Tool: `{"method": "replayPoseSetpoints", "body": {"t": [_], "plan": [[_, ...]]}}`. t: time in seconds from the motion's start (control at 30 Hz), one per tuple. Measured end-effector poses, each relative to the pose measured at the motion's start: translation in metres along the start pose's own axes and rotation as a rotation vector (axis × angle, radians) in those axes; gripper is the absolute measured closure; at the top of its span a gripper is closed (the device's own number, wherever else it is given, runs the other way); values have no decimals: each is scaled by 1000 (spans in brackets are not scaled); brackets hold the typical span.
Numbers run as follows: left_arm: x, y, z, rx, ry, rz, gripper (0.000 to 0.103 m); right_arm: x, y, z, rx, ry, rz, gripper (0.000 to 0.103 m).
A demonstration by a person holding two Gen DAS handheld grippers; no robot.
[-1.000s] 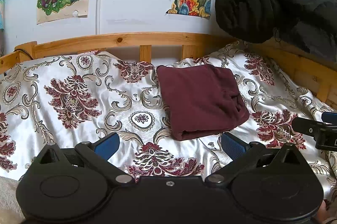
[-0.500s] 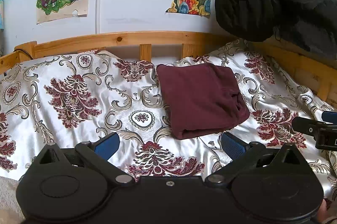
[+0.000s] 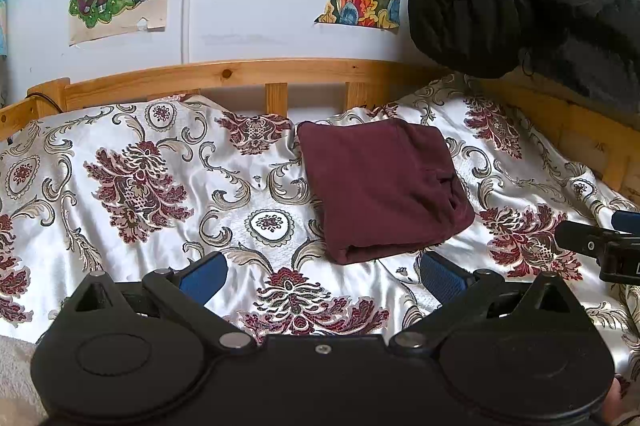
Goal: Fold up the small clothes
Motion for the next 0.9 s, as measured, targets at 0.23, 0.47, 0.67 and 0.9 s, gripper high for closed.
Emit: {"method": "replayPoseSetpoints", "body": {"t": [0.23,0.47,0.67,0.9], "plan": [[1,-1,0,0,0,-1,1,-1,0,1,0,-1,-1,0],[1,0,1,-1,-1,-4,1,-4,0,2,-3,-6,-7,0],[1,10,1,18,-4,37,1,-4,-1,2,-4,-7,-8,0],[2,13,-1,93,-31,35,1,-4,-1,2,-4,-8,-9,0]]}}
Point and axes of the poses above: each gripper's, at about its wrist camera, not at the fingertips, and y roughly against the way its jaws point, z to its right, x to its top, the point moved 3 cm from there along -y, roughly the way its jaws point, and after that the axes turned 9 degrees about z, right-handed, at the moved point
